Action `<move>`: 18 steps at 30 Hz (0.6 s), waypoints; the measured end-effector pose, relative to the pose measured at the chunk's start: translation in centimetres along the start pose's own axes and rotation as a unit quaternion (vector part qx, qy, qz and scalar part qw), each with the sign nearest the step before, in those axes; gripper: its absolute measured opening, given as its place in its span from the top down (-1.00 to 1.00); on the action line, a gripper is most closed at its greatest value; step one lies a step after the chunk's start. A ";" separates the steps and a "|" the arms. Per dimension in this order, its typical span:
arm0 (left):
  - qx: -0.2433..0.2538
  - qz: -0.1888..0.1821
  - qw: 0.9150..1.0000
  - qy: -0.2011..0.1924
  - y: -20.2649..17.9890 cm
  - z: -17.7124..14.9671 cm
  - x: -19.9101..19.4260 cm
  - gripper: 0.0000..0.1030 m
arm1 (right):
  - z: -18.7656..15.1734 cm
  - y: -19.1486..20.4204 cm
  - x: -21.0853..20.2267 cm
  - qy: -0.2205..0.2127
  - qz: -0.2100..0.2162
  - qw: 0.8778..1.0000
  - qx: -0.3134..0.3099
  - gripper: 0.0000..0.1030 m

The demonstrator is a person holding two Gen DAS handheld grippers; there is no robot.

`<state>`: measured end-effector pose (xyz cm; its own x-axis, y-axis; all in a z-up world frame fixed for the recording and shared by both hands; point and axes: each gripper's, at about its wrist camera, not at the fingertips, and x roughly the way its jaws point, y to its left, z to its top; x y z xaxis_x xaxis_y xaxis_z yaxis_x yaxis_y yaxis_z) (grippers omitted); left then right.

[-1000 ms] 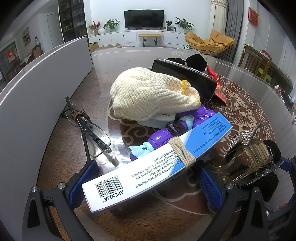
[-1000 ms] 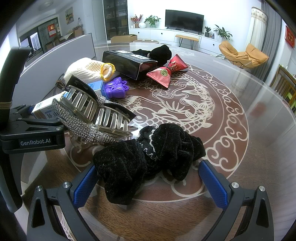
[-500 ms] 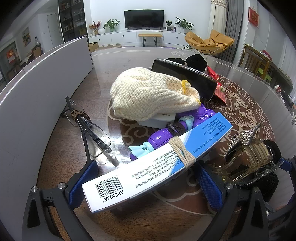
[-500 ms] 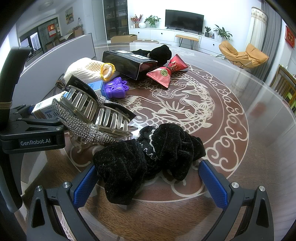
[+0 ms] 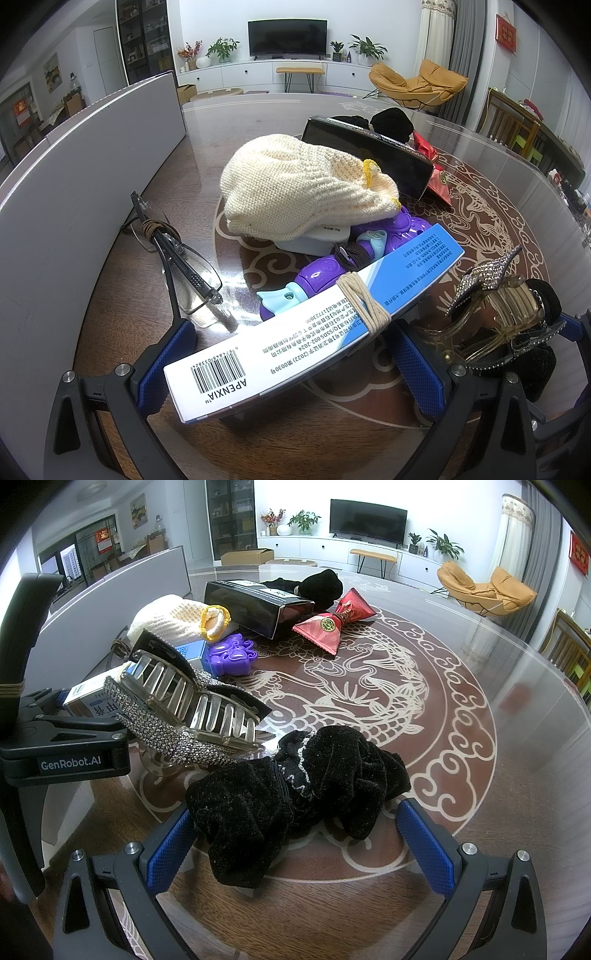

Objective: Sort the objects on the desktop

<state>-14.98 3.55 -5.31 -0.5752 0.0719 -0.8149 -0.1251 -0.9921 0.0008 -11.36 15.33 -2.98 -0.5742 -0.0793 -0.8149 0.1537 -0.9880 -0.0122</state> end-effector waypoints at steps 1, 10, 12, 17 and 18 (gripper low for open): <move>0.000 0.000 1.000 0.000 0.0 0.0 0.0 -1.00 | 0.0 0.0 0.0 0.000 0.000 1.000 0.000 -1.00; 0.000 0.000 1.000 0.000 0.0 0.0 0.0 -1.00 | 0.0 0.0 0.0 0.000 0.000 1.000 0.000 -1.00; 0.000 0.000 1.000 0.000 0.0 0.0 0.0 -1.00 | 0.0 0.0 0.0 0.000 0.000 1.000 0.000 -1.00; -0.015 0.011 1.000 0.001 -0.1 -1.0 -1.0 -1.00 | 0.0 0.0 0.1 0.000 0.000 1.000 0.000 -1.00; -0.014 0.010 1.000 0.001 -0.1 -1.3 -1.4 -1.00 | 0.0 0.0 0.1 0.000 0.000 1.000 0.000 -1.00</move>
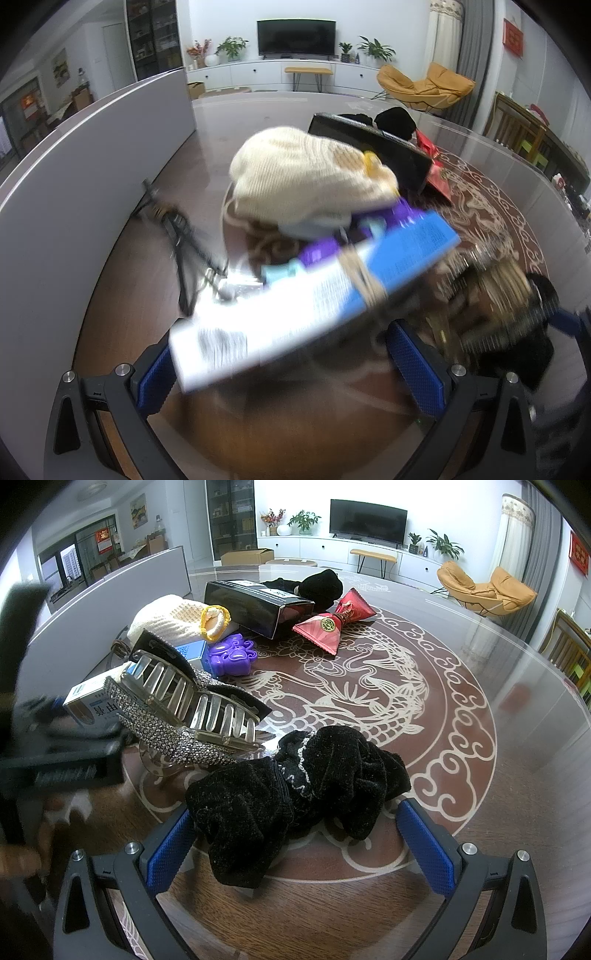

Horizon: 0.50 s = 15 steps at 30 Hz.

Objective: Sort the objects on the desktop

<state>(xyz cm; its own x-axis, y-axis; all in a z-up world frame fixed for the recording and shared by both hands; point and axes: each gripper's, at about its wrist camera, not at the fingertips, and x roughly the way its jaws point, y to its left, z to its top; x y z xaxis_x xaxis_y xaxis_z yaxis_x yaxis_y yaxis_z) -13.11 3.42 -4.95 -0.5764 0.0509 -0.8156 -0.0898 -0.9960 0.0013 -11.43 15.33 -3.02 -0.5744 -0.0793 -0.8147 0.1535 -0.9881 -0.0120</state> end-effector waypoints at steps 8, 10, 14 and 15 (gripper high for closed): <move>0.026 -0.018 1.000 0.004 -0.7 -1.8 -1.6 -1.00 | 0.0 -0.1 0.0 0.000 0.001 1.000 0.001 -1.00; 0.026 -0.019 0.999 0.005 -0.6 -2.0 -1.7 -1.00 | 0.0 -0.1 0.0 0.000 0.001 1.000 0.001 -1.00; 0.024 -0.019 1.000 0.006 -0.5 -2.0 -1.6 -1.00 | 0.0 -0.1 0.0 0.000 0.001 1.000 0.001 -1.00; 0.023 -0.017 1.000 0.005 -0.3 -1.8 -1.1 -1.00 | 0.0 -0.1 0.0 0.000 0.001 1.000 0.001 -1.00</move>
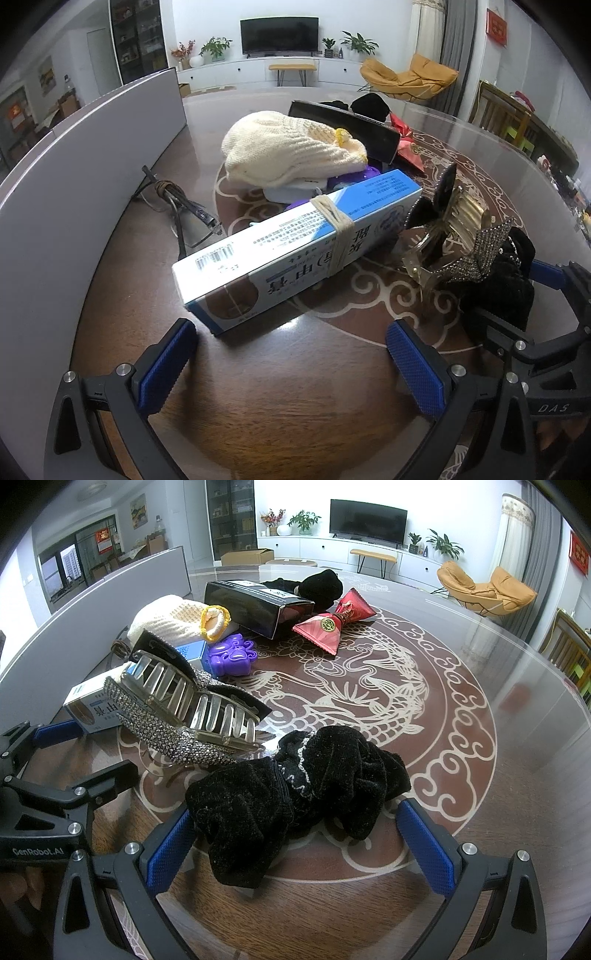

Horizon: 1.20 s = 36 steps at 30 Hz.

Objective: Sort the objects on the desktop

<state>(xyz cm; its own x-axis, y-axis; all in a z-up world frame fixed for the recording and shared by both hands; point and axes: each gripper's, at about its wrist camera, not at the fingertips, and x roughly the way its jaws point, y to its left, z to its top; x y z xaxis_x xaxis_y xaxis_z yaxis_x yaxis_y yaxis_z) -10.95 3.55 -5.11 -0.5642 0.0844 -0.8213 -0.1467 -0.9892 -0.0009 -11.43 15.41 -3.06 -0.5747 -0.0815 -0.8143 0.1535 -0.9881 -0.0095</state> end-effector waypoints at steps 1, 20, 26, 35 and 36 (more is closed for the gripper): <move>-0.004 0.002 1.000 -0.001 0.2 -0.1 0.0 -1.00 | 0.0 0.0 0.0 0.000 0.000 1.000 0.000 -1.00; -0.023 0.014 1.000 0.002 1.1 -0.3 0.0 -1.00 | 0.0 -0.1 0.0 0.000 0.000 1.000 0.000 -1.00; -0.025 0.015 1.000 -0.001 1.1 -0.4 0.0 -1.00 | 0.0 0.0 0.1 0.000 -0.001 1.000 0.000 -1.00; -0.025 0.015 1.000 -0.002 1.0 -0.3 0.1 -1.00 | 0.0 0.0 0.1 0.000 -0.001 1.000 0.001 -1.00; -0.025 0.015 1.000 -0.002 1.0 -0.3 0.1 -1.00 | 0.0 -0.1 0.1 0.000 -0.001 1.000 0.001 -1.00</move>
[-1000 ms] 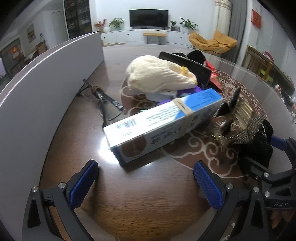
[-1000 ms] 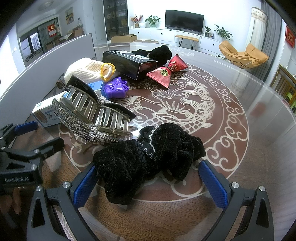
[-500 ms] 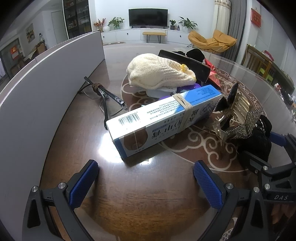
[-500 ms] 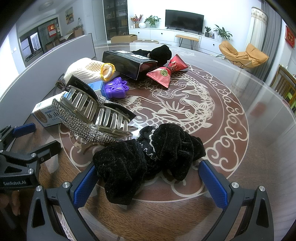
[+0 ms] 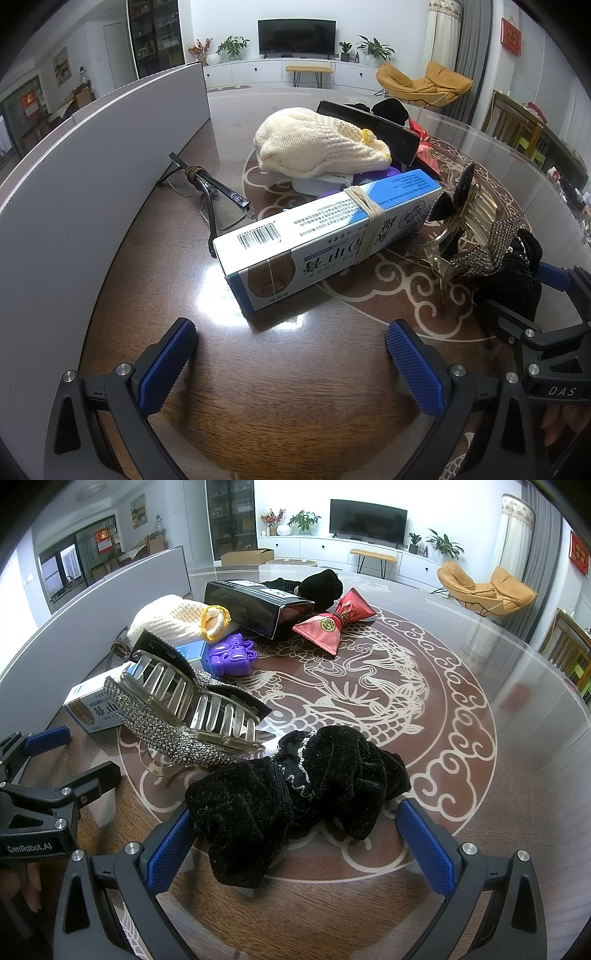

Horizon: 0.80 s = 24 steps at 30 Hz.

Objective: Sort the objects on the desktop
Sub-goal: 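Grasp the black velvet item with the right tool while the left tool grasps the rhinestone claw clip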

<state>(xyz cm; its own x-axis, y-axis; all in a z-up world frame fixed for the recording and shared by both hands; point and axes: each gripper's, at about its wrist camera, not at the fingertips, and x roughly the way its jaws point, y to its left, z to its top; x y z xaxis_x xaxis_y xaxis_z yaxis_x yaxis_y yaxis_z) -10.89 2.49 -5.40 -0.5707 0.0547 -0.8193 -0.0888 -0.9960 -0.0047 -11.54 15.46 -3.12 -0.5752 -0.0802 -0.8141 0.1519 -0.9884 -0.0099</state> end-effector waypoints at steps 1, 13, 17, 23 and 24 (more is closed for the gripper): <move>0.000 0.000 1.000 0.000 0.0 0.0 0.0 -1.00 | 0.0 0.0 0.0 0.000 0.000 1.000 0.000 -1.00; 0.002 -0.002 1.000 0.000 0.0 0.0 0.0 -1.00 | -0.4 -1.4 -0.5 0.026 0.024 0.999 -0.038 -1.00; 0.002 -0.002 1.000 -0.001 -0.1 0.0 0.0 -1.00 | -0.9 -4.4 -1.1 0.055 0.006 0.998 -0.024 -1.00; 0.002 -0.002 1.000 -0.001 -0.1 0.0 0.1 -1.00 | -2.3 -5.3 -2.8 0.046 0.039 0.998 -0.017 -1.00; 0.002 -0.002 1.000 -0.001 -0.1 0.0 0.1 -1.00 | -2.1 -4.9 -3.1 0.041 0.051 0.998 -0.017 -1.00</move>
<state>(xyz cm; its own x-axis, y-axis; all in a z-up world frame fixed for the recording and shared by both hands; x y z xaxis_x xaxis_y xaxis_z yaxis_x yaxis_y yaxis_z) -10.94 2.58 -5.45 -0.5720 0.0582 -0.8182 -0.0936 -0.9956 -0.0054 -8.79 20.79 -1.82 -0.4873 -0.1678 -0.8569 0.2348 -0.9704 0.0565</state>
